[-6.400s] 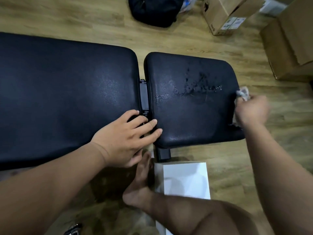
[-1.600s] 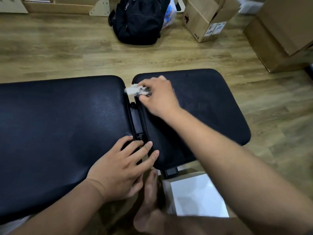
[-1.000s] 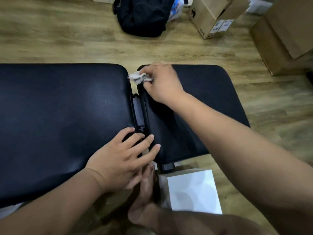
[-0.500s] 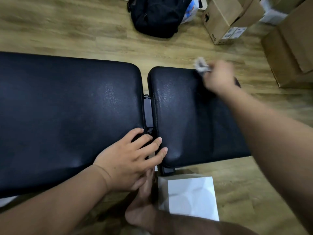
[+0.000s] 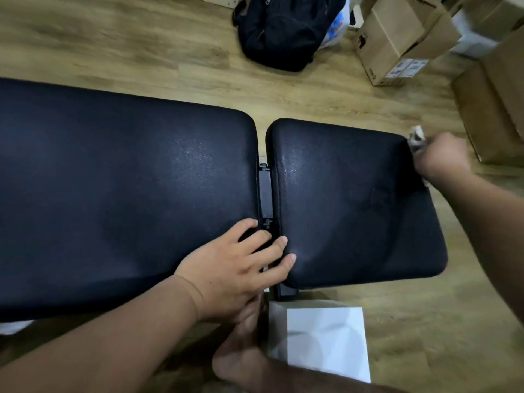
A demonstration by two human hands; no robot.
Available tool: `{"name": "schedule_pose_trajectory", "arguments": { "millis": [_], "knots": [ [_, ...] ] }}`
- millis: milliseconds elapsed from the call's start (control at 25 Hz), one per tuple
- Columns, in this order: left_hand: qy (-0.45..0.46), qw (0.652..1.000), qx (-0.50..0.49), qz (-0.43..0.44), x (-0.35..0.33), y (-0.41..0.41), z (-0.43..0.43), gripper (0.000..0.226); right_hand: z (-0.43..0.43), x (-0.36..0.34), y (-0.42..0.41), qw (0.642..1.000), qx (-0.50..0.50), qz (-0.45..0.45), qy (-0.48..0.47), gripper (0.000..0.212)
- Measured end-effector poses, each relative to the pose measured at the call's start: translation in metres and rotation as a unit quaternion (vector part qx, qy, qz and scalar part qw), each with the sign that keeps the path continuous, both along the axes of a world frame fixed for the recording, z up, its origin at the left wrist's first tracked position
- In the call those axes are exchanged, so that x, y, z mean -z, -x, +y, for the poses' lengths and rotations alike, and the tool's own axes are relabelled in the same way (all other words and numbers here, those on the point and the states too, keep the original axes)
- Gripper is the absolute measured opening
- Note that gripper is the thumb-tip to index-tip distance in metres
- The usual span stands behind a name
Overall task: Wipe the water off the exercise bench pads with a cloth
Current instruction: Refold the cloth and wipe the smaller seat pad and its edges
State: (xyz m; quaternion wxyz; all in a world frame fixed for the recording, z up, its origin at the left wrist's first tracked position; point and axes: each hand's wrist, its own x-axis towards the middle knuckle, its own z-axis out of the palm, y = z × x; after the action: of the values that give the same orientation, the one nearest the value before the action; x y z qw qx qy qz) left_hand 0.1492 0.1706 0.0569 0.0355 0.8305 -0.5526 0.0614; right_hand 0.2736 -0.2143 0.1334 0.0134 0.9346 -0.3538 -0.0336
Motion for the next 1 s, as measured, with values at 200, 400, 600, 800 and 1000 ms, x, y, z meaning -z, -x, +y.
{"name": "schedule_pose_trajectory", "arguments": {
  "millis": [200,400,600,800,1000],
  "knots": [
    [0.003,1.0,0.002,-0.003,0.0,0.001,0.0,0.07,0.139,0.027,0.009,0.979,-0.115,-0.161,-0.05,0.033],
    [-0.016,1.0,0.001,0.011,-0.002,-0.001,0.0,0.074,0.209,0.041,0.036,0.915,-0.355,-0.151,-0.121,0.034],
    [-0.004,1.0,-0.001,0.013,0.001,0.001,0.001,0.074,0.027,0.022,0.04,0.986,0.026,-0.152,-0.067,0.03],
    [-0.001,1.0,0.0,0.018,0.001,0.0,0.002,0.076,0.084,0.024,0.042,0.98,0.041,-0.184,-0.062,0.034],
    [0.018,1.0,0.008,0.022,-0.003,-0.001,0.001,0.063,0.239,0.044,0.081,0.934,-0.276,-0.187,-0.13,0.029]
  ]
}}
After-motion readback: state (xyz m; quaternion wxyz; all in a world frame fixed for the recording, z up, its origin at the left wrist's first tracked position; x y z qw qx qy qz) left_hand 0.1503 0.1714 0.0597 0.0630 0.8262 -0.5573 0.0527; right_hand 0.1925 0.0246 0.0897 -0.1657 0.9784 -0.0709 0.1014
